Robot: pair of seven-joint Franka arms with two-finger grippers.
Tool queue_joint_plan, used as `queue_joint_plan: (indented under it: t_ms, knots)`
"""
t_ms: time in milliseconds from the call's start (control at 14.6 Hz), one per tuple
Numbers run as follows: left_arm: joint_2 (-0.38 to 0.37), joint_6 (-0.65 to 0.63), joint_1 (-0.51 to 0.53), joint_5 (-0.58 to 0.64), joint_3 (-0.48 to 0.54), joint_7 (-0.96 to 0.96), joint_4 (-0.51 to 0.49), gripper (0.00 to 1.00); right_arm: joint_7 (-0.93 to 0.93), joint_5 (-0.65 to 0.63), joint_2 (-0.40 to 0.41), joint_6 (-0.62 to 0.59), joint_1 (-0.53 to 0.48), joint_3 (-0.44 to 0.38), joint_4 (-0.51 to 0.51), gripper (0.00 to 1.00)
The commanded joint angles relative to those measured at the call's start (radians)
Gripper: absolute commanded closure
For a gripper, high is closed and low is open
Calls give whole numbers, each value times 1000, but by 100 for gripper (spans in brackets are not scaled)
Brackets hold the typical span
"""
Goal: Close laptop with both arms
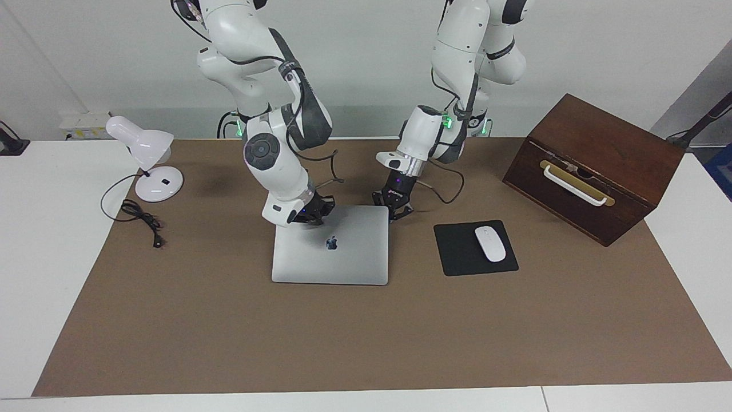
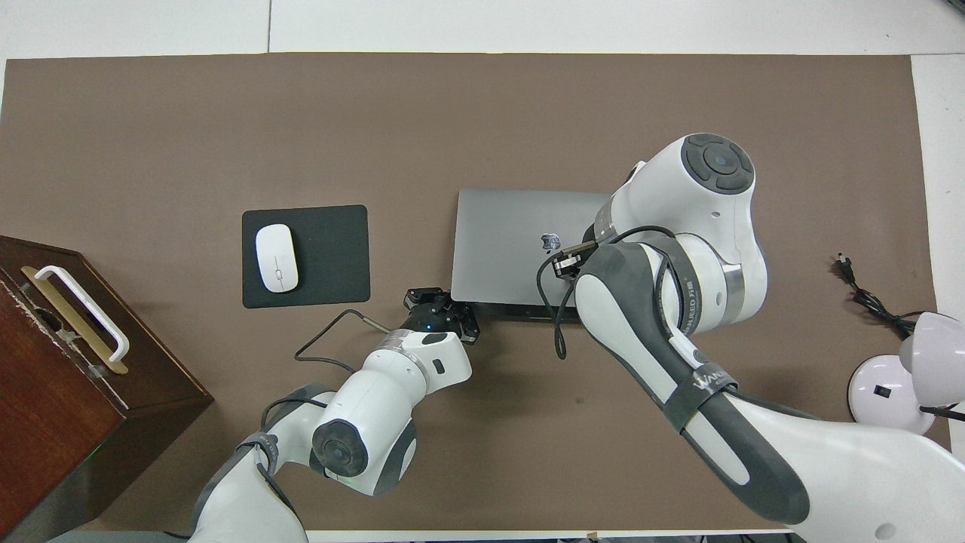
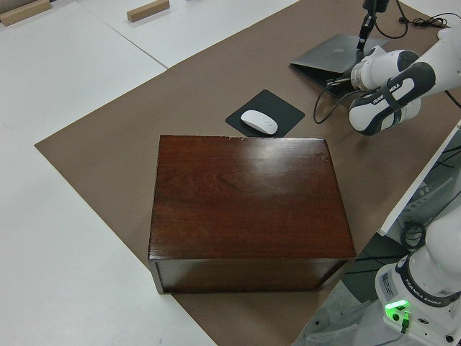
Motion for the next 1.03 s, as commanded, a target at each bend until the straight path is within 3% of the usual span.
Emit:
queue_joint_plan:
  t_ms: [0,960]
  knots:
    - [55,9,25,22,4,18,-10,100,28,24,-31,26,9,4,-54,100]
    - [57,9,27,22,4,18,-8,100,31,24,-38,50,9,4,-79,100]
